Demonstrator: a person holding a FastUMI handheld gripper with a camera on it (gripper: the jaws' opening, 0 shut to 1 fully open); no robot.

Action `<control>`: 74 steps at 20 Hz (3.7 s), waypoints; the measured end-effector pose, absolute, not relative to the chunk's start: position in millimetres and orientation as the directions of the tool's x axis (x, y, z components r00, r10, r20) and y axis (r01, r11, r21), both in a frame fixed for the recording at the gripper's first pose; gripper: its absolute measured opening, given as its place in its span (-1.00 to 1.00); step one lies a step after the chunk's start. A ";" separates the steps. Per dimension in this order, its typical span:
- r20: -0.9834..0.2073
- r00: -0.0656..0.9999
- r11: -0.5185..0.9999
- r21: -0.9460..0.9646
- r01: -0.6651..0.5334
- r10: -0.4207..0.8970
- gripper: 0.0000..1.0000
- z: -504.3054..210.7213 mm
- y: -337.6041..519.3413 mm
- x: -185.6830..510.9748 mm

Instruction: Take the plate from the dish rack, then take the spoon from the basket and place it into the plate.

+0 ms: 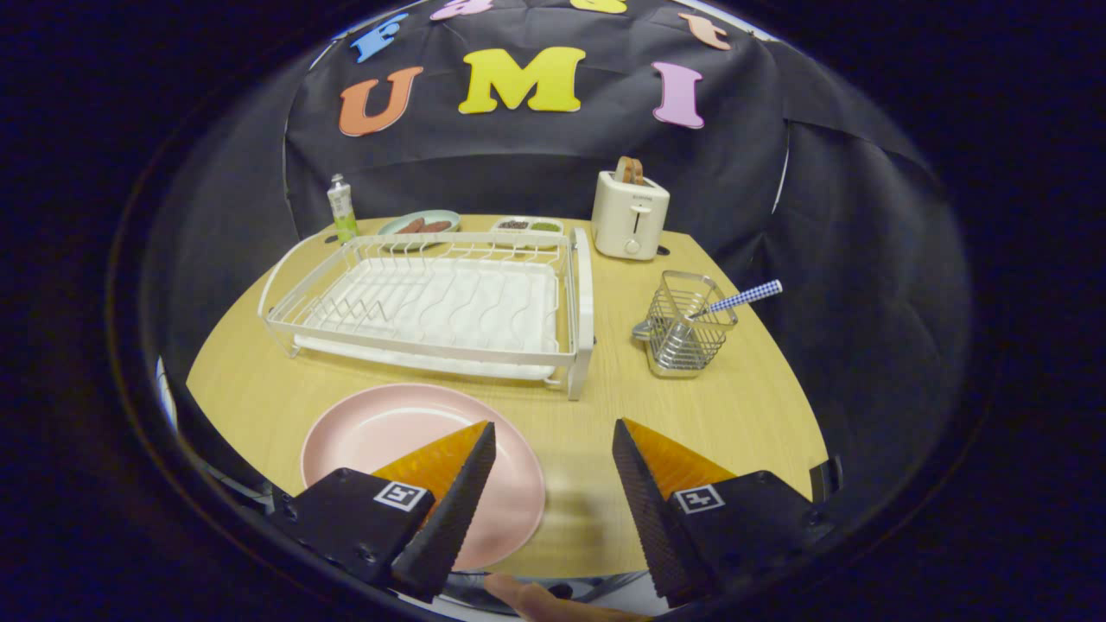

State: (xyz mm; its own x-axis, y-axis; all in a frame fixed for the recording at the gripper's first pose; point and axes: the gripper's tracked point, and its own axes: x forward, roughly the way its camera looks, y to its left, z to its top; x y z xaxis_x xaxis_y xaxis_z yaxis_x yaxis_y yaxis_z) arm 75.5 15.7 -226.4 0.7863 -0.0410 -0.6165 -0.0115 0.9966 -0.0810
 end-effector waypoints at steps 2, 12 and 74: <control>-0.572 0.818 0.997 -0.071 0.025 -0.061 0.83 -217.4 0.1 81.4; -0.397 0.909 0.991 -0.028 0.128 -0.129 0.93 -202.4 -93.3 135.5; 0.033 0.994 0.992 0.069 0.102 -0.105 -0.79 -45.3 -95.9 150.8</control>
State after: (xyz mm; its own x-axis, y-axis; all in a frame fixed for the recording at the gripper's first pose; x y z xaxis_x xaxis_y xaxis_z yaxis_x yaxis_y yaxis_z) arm 150.8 -95.9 -45.3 0.9940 -0.1047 0.0329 0.1023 0.9924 0.0685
